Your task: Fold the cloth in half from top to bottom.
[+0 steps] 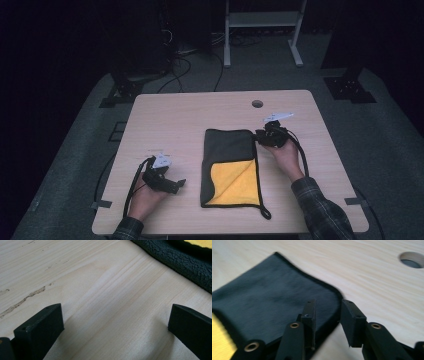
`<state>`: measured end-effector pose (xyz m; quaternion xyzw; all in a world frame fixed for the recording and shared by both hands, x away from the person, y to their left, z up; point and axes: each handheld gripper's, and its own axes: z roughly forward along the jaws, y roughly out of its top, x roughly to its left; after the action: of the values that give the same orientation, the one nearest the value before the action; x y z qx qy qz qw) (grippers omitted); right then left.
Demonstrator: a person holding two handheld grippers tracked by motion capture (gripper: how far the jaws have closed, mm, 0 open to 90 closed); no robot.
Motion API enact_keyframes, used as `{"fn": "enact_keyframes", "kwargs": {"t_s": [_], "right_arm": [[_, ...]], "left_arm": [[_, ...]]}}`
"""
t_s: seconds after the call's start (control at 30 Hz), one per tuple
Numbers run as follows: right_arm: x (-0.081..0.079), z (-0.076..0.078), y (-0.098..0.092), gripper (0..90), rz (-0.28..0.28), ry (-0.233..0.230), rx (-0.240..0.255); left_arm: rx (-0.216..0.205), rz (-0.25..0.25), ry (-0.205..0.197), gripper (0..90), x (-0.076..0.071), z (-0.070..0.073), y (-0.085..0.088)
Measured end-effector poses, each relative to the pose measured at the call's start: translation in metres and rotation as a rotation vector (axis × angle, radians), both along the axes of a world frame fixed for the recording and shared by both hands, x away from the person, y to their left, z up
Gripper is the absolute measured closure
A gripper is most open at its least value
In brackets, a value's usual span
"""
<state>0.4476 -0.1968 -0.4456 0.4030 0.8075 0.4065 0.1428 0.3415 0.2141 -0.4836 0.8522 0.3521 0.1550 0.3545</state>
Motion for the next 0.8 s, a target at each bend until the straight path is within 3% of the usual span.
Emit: {"fn": "enact_keyframes", "kwargs": {"t_s": [0.4, 0.6, 0.8], "right_arm": [[-0.042, 0.001, 0.033, 52.9, 0.166, 0.004, -0.011], [-0.052, 0.003, 0.061, 47.6, 0.24, -0.002, -0.003], [-0.057, 0.002, 0.089, 48.8, 0.295, 0.0, 0.008]], "left_arm": [[0.0, 0.0, 0.001, 0.0, 0.0, 0.0, 0.0], [-0.003, 0.002, 0.0, 0.0, 0.0, 0.0, 0.0], [-0.003, 0.002, 0.0, 0.0, 0.0, 0.0, 0.0]]}}
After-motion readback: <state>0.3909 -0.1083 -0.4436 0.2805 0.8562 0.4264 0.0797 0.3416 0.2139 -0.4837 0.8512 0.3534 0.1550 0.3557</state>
